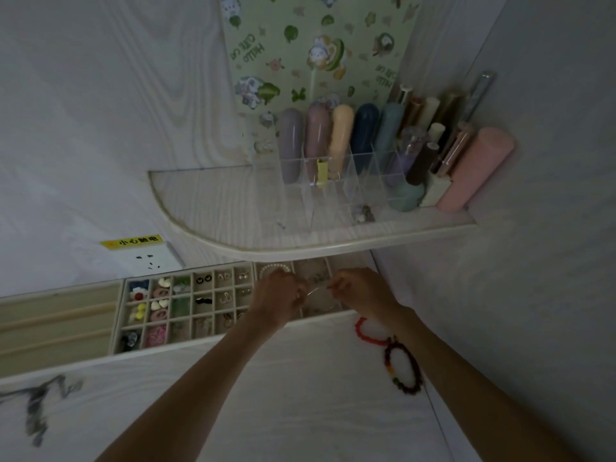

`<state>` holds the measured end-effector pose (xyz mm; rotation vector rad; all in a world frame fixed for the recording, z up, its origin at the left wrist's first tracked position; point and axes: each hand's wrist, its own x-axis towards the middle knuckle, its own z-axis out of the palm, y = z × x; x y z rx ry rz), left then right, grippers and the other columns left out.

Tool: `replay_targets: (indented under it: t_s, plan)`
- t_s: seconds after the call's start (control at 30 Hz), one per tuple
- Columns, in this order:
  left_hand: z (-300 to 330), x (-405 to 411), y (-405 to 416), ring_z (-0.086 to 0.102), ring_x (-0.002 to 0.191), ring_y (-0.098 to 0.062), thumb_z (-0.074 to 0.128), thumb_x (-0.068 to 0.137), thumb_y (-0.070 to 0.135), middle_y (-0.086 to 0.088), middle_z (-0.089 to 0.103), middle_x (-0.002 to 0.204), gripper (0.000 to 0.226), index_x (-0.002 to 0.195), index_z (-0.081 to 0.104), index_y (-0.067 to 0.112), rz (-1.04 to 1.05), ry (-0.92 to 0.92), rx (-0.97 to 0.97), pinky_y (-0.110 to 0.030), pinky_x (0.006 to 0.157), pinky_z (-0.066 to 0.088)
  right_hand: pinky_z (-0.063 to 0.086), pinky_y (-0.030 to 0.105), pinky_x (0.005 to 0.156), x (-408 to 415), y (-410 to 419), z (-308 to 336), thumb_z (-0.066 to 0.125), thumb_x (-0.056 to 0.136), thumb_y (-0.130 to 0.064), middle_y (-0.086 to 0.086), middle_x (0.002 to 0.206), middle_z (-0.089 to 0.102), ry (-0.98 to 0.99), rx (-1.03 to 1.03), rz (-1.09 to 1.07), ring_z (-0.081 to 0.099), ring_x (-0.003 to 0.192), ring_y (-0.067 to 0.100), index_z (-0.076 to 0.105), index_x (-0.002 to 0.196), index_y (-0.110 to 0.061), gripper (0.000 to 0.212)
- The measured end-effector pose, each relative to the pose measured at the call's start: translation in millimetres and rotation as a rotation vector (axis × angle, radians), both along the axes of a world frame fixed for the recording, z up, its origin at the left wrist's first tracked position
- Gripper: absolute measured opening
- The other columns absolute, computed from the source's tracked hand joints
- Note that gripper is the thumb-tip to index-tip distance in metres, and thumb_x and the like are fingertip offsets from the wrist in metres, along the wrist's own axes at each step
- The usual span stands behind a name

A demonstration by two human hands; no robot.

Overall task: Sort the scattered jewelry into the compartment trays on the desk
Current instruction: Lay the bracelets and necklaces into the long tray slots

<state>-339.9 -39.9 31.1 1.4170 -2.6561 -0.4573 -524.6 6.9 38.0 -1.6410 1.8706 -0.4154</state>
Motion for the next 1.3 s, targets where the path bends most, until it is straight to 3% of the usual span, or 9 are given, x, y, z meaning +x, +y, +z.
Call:
replay_targets:
  t_s: [0.23,0.4,0.6,0.67,0.77,0.87,1.1,1.17,1.3]
  plan:
    - [-12.4,7.8,-9.4,0.055,0.112,-0.018,0.055,0.089,0.030,0.006,0.067,0.113,0.026,0.113,0.065,0.030,-0.106,-0.069,-0.069,-0.029,0.099,0.037,0.043,0.018,0.076,9.4,-18.7,-3.3,0.068,0.081,-0.028,-0.001,0.098,0.073,0.188,-0.047,0.084,0.064,0.095,0.015,0.075,0.096,-0.022,0.018]
    - [-13.1,17.2,-3.5,0.065,0.082,-0.023,0.073,0.067,0.012,0.003,0.071,0.082,0.023,0.088,0.072,0.023,-0.195,-0.035,-0.172,-0.032,0.074,0.053,0.041,0.018,0.072,5.4,-19.1,-3.5,0.064,0.084,-0.025,0.001,0.094,0.074,0.253,-0.079,0.097,0.066,0.090,0.018,0.076,0.096,-0.021,0.017]
    - [-19.3,20.5,0.9,0.066,0.090,-0.019,0.073,0.063,0.020,0.008,0.070,0.093,0.022,0.085,0.073,0.026,-0.363,-0.147,-0.251,-0.032,0.072,0.055,0.048,0.035,0.080,2.0,-10.0,0.0,0.052,0.088,-0.012,0.008,0.101,0.069,0.251,-0.153,0.049,0.060,0.096,0.025,0.071,0.105,-0.021,0.028]
    - [-15.8,17.1,2.6,0.066,0.091,-0.017,0.052,0.070,0.027,0.008,0.071,0.094,0.025,0.085,0.073,0.025,-0.375,-0.177,-0.259,-0.028,0.071,0.054,0.046,0.037,0.081,0.6,-4.9,3.2,0.046,0.090,-0.008,0.010,0.102,0.064,0.285,-0.162,0.065,0.055,0.098,0.027,0.068,0.111,-0.020,0.033]
    - [-13.0,7.6,5.4,0.062,0.105,-0.018,0.040,0.078,0.030,0.007,0.068,0.110,0.036,0.097,0.071,0.028,-0.402,-0.207,-0.200,-0.031,0.083,0.050,0.042,0.037,0.083,1.6,-0.2,3.3,0.043,0.091,-0.007,0.011,0.108,0.055,0.418,-0.080,0.168,0.048,0.103,0.029,0.061,0.121,-0.024,0.039]
    - [-13.0,-1.9,7.0,0.038,0.133,-0.022,0.036,0.094,0.033,0.003,0.050,0.139,0.036,0.121,0.059,0.028,-0.424,-0.277,-0.084,-0.037,0.107,0.027,0.034,0.035,0.084,8.0,1.2,0.5,0.042,0.092,-0.009,0.008,0.115,0.049,0.486,0.018,0.234,0.043,0.108,0.028,0.055,0.127,-0.030,0.042]
    - [-15.0,3.0,3.4,0.025,0.140,-0.021,0.033,0.098,0.034,0.004,0.044,0.143,0.037,0.127,0.055,0.030,-0.436,-0.347,-0.060,-0.038,0.113,0.016,0.032,0.035,0.087,12.2,-4.4,-9.2,0.041,0.093,-0.014,0.008,0.117,0.048,0.482,0.065,0.217,0.043,0.109,0.027,0.051,0.130,-0.033,0.042]
    - [-13.0,6.3,3.7,0.035,0.135,-0.022,0.036,0.095,0.029,0.002,0.052,0.137,0.036,0.121,0.062,0.027,-0.457,-0.303,-0.071,-0.038,0.112,0.023,0.033,0.035,0.085,10.4,-2.8,-10.4,0.040,0.094,-0.014,0.007,0.112,0.051,0.407,0.041,0.201,0.046,0.106,0.026,0.055,0.127,-0.031,0.040]
    - [-6.0,14.8,0.3,0.064,0.104,-0.018,0.030,0.077,0.030,0.005,0.071,0.106,0.046,0.092,0.073,0.027,-0.433,-0.316,-0.117,-0.037,0.091,0.049,0.035,0.035,0.076,8.8,13.7,-10.9,0.045,0.091,-0.006,0.006,0.100,0.057,0.348,-0.117,0.126,0.051,0.096,0.027,0.062,0.118,-0.028,0.039]
